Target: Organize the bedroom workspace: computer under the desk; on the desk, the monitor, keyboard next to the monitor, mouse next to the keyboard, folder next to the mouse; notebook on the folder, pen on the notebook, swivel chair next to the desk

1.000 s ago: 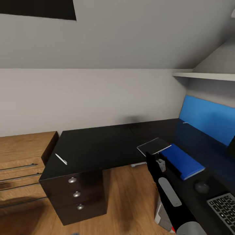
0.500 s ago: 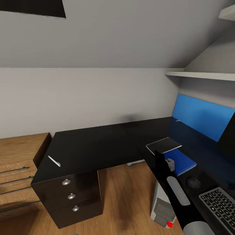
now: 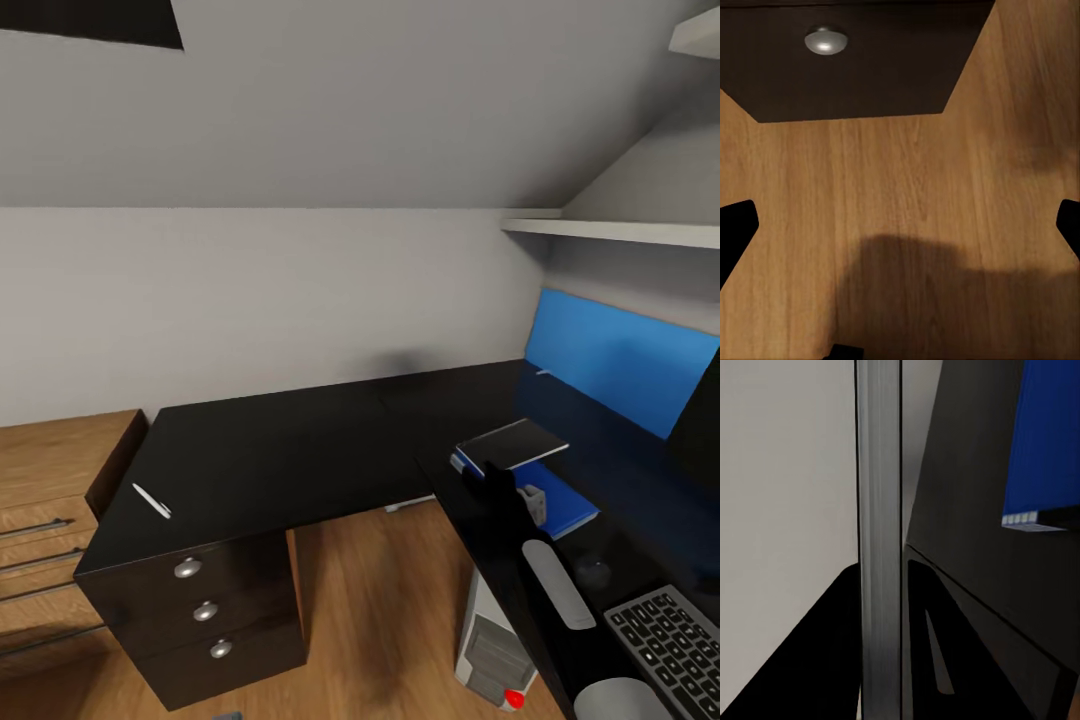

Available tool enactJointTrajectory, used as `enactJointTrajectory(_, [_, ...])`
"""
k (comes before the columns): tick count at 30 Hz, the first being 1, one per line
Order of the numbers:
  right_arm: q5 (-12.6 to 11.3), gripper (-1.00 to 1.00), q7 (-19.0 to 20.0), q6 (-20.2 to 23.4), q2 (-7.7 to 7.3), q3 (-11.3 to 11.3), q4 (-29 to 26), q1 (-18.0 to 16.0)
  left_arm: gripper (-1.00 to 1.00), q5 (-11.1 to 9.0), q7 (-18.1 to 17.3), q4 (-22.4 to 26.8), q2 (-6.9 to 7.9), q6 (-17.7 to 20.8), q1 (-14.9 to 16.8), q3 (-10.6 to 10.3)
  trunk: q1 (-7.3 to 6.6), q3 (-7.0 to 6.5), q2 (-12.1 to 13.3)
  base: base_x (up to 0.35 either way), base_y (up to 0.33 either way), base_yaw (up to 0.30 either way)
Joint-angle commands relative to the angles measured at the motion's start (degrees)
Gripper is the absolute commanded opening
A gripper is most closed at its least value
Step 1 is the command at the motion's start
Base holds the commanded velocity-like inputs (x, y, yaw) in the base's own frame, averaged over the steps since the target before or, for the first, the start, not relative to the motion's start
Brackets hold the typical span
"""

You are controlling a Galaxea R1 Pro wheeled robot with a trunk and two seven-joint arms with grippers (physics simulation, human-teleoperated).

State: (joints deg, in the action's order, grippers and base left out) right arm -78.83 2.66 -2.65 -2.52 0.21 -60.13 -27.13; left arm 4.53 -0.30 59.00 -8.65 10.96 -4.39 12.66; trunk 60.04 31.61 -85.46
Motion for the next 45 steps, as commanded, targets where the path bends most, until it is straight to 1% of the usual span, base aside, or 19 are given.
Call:
enactJointTrajectory(1, [-0.71,-1.00,0.38,-0.23,-0.04,0.06,0.05,-0.03,1.00,0.47,-0.04,0.15,-0.06,0.29,-0.01,0.09,0.00,0.04,-0.03,0.016,-0.018,0.000])
enactJointTrajectory(2, [-0.71,-1.00,0.30,-0.24,-0.04,-0.08,0.09,-0.03,1.00,0.48,-0.04,0.15,-0.06,0.26,-0.01,0.09,0.00,0.04,-0.03,0.010,-0.012,0.000])
enactJointTrajectory(4, [-0.96,-1.00,-0.32,-0.19,-0.03,-1.40,0.11,-0.03,1.00,0.48,-0.04,0.15,-0.06,0.23,-0.01,0.09,0.00,0.04,-0.03,0.005,-0.006,0.000])
enactJointTrajectory(7, [-1.35,-1.00,-2.86,-0.17,-0.04,-3.54,0.10,-0.03,1.00,0.48,-0.05,0.14,-0.06,0.19,-0.01,0.09,0.00,0.04,-0.03,0.002,-0.002,0.000])
enactJointTrajectory(10, [-1.45,-1.00,-4.78,0.05,-0.08,-4.28,0.10,-0.03,1.00,0.48,-0.05,0.11,-0.06,0.19,-0.01,0.09,0.00,0.04,-0.03,0.000,0.000,0.000])
enactJointTrajectory(15, [-1.49,-1.00,-5.67,1.43,-0.05,-5.13,0.10,-0.03,1.00,0.48,-0.05,0.07,-0.06,0.19,-0.01,0.09,0.00,0.04,-0.03,0.000,0.000,0.000])
enactJointTrajectory(17, [-1.49,-1.00,-6.23,2.17,-0.04,-6.15,0.10,-0.03,1.00,0.48,-0.05,0.09,-0.08,0.20,-0.01,0.09,0.00,0.04,-0.03,0.000,0.000,0.000])
enactJointTrajectory(18, [-1.50,-1.00,-8.15,3.10,-0.06,-7.01,0.10,-0.03,1.00,0.48,-0.05,0.08,-0.12,0.20,-0.02,0.09,0.00,0.04,-0.03,0.000,0.000,0.000])
enactJointTrajectory(20, [-1.44,-1.00,-10.06,3.81,-0.10,-7.37,0.10,-0.03,1.00,0.48,-0.05,0.07,-0.14,0.19,-0.01,0.09,0.00,0.04,-0.03,0.000,0.000,0.000])
enactJointTrajectory(30, [-1.41,-1.00,-11.69,4.05,-0.24,-7.50,0.04,-0.03,1.00,0.48,-0.05,0.07,-0.14,0.15,-0.01,0.09,0.00,0.04,-0.03,0.000,0.000,0.000])
enactJointTrajectory(45, [-1.32,-1.00,-11.95,4.06,-0.29,-7.50,0.09,-0.03,1.00,0.40,-0.05,0.07,-0.11,0.12,-0.01,0.11,0.00,0.04,-0.03,0.016,-0.022,0.000])
